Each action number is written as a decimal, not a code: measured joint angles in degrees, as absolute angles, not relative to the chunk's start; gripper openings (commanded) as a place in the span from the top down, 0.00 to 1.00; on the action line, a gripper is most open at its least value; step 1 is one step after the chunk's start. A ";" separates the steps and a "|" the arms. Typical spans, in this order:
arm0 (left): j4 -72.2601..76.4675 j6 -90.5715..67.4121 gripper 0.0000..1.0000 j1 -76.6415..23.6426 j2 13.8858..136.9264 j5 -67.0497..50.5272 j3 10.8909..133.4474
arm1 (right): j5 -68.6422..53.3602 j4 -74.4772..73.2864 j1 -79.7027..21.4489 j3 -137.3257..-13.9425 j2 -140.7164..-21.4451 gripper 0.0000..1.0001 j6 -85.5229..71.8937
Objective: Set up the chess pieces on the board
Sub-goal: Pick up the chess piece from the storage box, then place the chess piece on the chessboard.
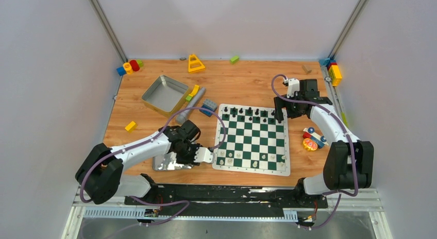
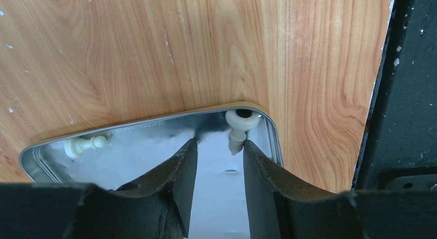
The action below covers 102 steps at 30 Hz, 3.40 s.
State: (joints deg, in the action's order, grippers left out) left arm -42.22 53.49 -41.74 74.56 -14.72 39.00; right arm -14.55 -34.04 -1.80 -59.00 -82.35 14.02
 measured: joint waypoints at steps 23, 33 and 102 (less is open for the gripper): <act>-39.40 51.86 0.88 -43.11 73.91 -14.24 37.21 | -14.72 -34.09 -1.80 -59.24 -83.15 0.09 14.02; -37.87 48.64 0.97 -42.70 68.95 -10.50 36.91 | -26.57 -35.38 -1.80 -60.99 -82.02 0.10 13.72; -45.19 22.74 0.68 -41.41 89.80 -29.04 74.63 | -68.31 -29.36 -29.12 -71.33 -103.11 0.91 5.19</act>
State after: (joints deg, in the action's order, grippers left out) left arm -45.19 22.74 -41.41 89.80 -29.04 74.63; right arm -68.31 -29.36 -29.12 -71.33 -103.11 5.19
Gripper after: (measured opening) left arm 0.248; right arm 0.250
